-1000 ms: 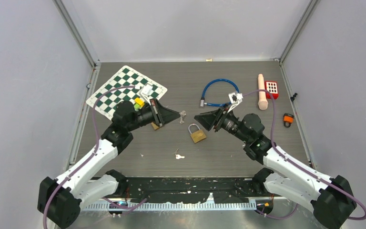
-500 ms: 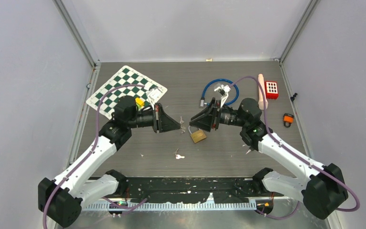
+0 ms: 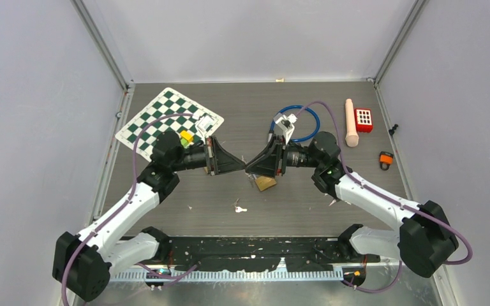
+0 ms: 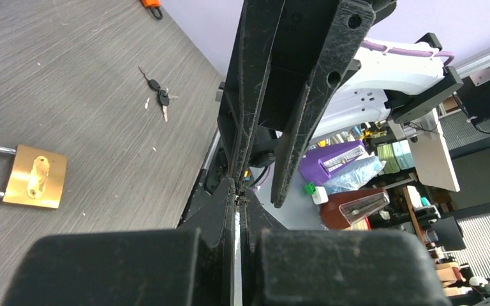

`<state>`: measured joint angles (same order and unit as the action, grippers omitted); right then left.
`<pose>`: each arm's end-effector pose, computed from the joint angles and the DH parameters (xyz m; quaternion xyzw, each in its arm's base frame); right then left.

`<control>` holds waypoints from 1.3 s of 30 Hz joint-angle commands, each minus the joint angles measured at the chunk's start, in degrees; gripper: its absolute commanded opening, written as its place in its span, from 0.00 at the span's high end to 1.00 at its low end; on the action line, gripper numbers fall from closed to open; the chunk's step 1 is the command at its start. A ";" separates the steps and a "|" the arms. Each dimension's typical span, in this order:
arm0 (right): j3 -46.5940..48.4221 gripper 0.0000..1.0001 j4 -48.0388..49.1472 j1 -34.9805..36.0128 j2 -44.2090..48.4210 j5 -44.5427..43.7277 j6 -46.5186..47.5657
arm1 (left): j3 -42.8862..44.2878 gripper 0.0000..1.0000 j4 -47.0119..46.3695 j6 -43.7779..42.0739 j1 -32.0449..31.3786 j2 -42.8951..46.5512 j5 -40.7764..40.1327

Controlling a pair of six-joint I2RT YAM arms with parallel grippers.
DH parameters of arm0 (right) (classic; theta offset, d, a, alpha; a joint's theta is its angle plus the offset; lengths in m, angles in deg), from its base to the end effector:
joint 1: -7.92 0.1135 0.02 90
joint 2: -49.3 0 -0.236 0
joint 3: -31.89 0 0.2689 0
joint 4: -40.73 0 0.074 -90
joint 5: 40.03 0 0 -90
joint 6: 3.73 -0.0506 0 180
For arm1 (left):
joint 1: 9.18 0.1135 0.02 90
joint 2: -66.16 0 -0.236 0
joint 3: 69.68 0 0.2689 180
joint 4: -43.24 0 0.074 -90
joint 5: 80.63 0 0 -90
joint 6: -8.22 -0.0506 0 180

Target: Unlock with the key

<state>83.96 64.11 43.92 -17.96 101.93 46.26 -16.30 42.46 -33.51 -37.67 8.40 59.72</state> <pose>0.2131 0.2041 0.2757 -0.3103 0.5999 0.6444 0.3587 0.2172 -0.1622 0.2859 0.1736 0.6999 -0.6277 0.2931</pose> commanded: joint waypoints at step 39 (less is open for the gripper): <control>-10.24 0.71 15.56 2.24 -0.35 -20.55 -9.98 | -12.86 1.00 -27.49 25.60 -1.13 1.11 -20.22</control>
<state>74.32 74.95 45.87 -18.62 85.10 37.16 -28.47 20.39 -10.00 -38.31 8.66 41.69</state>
